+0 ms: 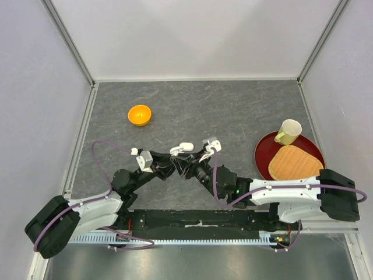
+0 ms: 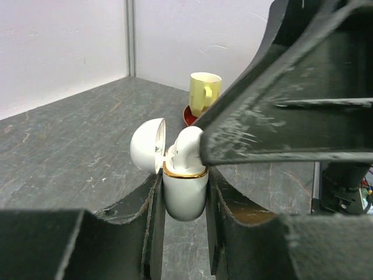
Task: Insert the wireless bluetooth earbuds into the charging case
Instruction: Place the earbud in the charging case, then close the charging case.
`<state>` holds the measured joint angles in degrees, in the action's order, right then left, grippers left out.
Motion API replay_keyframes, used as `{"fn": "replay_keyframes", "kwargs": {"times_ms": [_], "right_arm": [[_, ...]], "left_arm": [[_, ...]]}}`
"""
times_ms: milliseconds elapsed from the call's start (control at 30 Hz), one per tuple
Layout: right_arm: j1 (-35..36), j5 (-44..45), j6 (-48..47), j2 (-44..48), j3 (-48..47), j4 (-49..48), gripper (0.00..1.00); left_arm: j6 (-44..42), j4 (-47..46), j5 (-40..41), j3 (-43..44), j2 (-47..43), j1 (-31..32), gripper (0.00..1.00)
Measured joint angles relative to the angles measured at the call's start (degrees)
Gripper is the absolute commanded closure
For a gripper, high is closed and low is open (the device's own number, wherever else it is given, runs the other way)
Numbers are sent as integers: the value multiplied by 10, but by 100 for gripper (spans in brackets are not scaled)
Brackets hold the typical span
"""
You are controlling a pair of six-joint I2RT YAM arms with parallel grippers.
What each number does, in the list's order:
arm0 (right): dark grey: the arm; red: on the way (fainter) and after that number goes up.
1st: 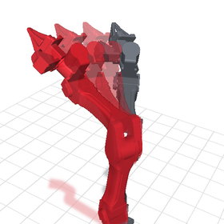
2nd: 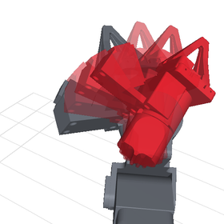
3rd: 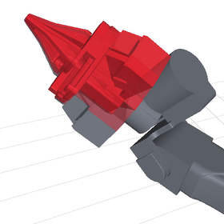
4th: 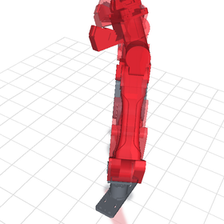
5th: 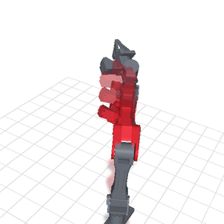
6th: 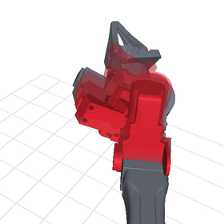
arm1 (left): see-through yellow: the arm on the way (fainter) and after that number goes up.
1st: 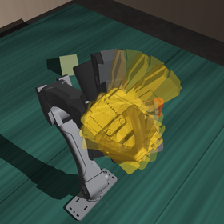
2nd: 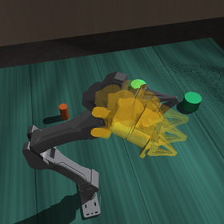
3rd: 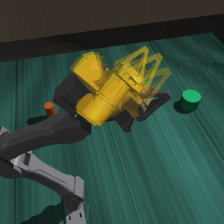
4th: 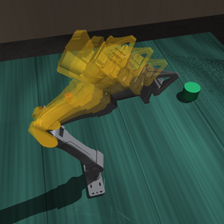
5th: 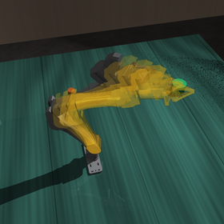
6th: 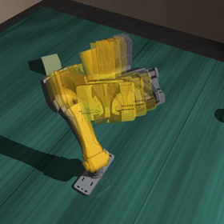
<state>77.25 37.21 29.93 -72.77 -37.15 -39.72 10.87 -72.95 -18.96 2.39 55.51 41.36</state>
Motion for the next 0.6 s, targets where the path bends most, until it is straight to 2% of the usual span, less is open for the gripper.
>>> {"fn": "replay_keyframes", "kwargs": {"times_ms": [100,200,533,600], "right_arm": [[7,-5,-16,1,-28,42,35],[11,-12,-30,3,-50,79,29],[12,-13,-75,35,-86,117,18],[12,-11,-85,45,-93,118,13]], "left_arm": [[0,-2,9,0,0,-1,98],[0,-7,10,0,0,-1,98],[0,-9,9,0,0,-1,98],[0,-9,9,0,1,-1,98]]}}
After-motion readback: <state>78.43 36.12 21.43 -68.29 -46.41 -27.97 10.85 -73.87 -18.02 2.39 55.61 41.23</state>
